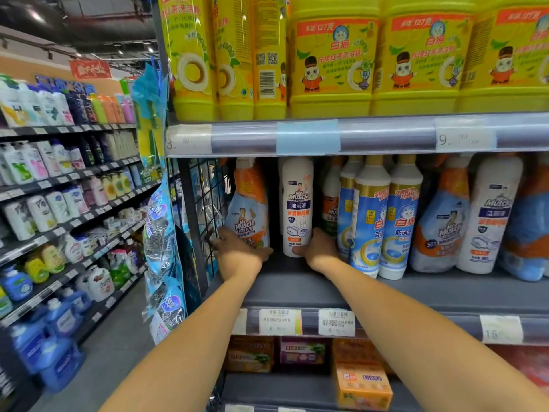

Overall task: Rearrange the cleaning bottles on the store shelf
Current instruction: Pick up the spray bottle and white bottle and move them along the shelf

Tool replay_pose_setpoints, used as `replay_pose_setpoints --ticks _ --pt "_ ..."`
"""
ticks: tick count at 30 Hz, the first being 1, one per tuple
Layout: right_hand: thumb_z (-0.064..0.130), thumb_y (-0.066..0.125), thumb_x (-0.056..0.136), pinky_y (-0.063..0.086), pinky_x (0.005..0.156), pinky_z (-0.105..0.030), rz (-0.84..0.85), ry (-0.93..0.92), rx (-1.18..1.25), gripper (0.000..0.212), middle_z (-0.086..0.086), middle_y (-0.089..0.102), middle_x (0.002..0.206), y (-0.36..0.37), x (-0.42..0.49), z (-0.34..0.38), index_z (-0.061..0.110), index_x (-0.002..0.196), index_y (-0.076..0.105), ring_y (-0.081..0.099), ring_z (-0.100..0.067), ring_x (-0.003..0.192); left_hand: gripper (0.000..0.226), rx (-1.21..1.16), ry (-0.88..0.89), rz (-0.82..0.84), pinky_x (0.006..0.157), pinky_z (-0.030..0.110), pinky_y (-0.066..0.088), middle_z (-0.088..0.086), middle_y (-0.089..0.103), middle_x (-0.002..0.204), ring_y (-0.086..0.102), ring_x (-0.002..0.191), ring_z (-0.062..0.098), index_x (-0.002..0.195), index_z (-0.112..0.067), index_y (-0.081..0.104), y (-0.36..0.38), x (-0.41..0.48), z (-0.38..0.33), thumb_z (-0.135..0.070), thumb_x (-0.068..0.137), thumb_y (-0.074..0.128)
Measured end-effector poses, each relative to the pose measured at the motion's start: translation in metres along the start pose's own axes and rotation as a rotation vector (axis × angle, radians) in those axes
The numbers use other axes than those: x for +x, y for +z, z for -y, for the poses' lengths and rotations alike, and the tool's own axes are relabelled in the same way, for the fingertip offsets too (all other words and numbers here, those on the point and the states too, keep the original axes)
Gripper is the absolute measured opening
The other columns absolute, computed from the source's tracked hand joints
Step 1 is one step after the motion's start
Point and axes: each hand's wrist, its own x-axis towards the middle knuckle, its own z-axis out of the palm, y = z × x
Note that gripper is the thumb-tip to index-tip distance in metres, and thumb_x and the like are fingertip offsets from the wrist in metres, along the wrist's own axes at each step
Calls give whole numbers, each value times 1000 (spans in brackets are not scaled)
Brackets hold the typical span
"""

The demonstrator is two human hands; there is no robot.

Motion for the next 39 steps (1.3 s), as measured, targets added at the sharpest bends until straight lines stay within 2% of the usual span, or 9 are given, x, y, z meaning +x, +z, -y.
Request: replay_pose_setpoints --ticks 10,14,17,19,21,26,30,35,39 --pt "24 74 81 45 94 -35 19 43 -44 55 -13 56 134 -1 -4 -1 7 127 49 55 -31 120 120 26 -76 112 99 45 46 21 40 141 44 128 39 147 -7 20 2 6 2 -41 55 89" --pt "29 70 82 47 85 -30 102 -29 -218 54 -14 58 130 -17 -18 4 8 128 51 58 -32 114 88 54 -62 192 97 40 51 17 55 134 54 119 37 140 -7 43 -7 -1 0 -42 67 77" --pt "37 64 86 48 87 -31 245 -205 -425 49 -15 60 125 -34 -42 4 6 124 56 58 -32 110 59 134 -48 272 88 38 53 14 67 115 61 100 34 110 -9 65 -21 -20 -6 -42 63 78" --pt "40 57 90 49 88 -35 334 -302 -568 45 -15 62 122 -48 -61 1 6 119 59 58 -31 109 55 275 11 366 86 37 52 12 68 114 61 96 32 104 -11 64 -31 -37 -12 -47 65 78" --pt "38 53 93 47 87 -38 371 -401 -663 40 -16 60 121 -66 -81 -2 7 118 59 55 -32 110 63 407 155 438 88 33 49 10 63 126 60 109 29 121 -13 61 -39 -57 -20 -48 72 75" --pt "34 51 93 40 72 -37 291 -497 -747 39 -16 53 118 -129 -140 -18 9 122 52 53 -36 104 63 574 508 573 90 32 48 4 58 136 56 119 22 136 -16 52 -51 -123 -54 -43 82 68" --pt "35 54 91 43 70 -38 281 -421 -780 37 -15 54 118 -197 -186 -57 10 119 52 55 -33 97 62 674 602 588 88 32 49 8 58 134 56 119 26 138 -16 49 -43 -195 -90 -44 85 65" --pt "38 57 89 43 85 -45 224 -266 -826 53 -17 47 130 -285 -243 -121 11 132 43 50 -38 113 57 707 698 670 95 40 49 7 54 136 53 120 26 133 -16 52 -17 -291 -126 -43 85 66" --pt "37 61 84 46 83 -39 156 -178 -763 51 -13 51 127 -337 -283 -160 14 127 49 53 -33 111 58 698 732 708 98 43 49 8 56 137 55 121 26 135 -16 52 2 -351 -150 -41 85 64"
